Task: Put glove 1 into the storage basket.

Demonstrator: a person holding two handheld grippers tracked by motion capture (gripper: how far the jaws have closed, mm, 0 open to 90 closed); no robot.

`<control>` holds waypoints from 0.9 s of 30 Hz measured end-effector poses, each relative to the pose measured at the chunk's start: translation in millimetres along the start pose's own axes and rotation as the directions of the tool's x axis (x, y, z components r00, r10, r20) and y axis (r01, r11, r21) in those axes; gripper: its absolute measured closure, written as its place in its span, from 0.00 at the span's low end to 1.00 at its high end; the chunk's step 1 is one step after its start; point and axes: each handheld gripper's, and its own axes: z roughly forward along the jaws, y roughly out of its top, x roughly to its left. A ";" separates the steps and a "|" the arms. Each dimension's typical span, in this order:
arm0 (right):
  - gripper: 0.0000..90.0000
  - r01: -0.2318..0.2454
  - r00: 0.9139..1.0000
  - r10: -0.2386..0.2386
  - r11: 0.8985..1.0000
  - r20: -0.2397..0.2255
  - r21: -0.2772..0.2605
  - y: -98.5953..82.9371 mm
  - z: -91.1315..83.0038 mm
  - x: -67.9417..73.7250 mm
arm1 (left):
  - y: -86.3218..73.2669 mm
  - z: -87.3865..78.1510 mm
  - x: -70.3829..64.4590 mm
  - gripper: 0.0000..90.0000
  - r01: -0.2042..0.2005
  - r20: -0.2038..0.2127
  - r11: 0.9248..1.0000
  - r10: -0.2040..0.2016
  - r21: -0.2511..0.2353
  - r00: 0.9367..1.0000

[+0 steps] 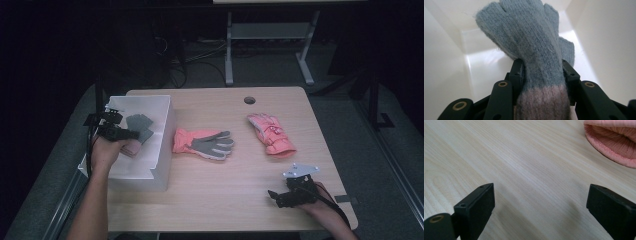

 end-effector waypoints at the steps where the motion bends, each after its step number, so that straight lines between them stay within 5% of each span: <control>1: 0.09 -0.001 1.000 0.001 1.000 0.000 0.000 0.1 0.0 0.1 | -0.6 2.3 -0.1 0.68 0.003 -0.004 1.000 -0.003 0.006 1.000; 17: 0.09 0.002 1.000 -0.002 1.000 -0.001 -0.001 0.1 0.6 0.1 | -15.6 31.1 3.3 0.65 0.017 -0.008 0.994 -0.017 0.105 1.000; 27: 0.09 0.006 1.000 -0.006 1.000 -0.006 0.006 0.2 0.3 1.1 | -15.7 38.9 -1.6 0.35 0.007 -0.024 0.993 -0.005 0.116 1.000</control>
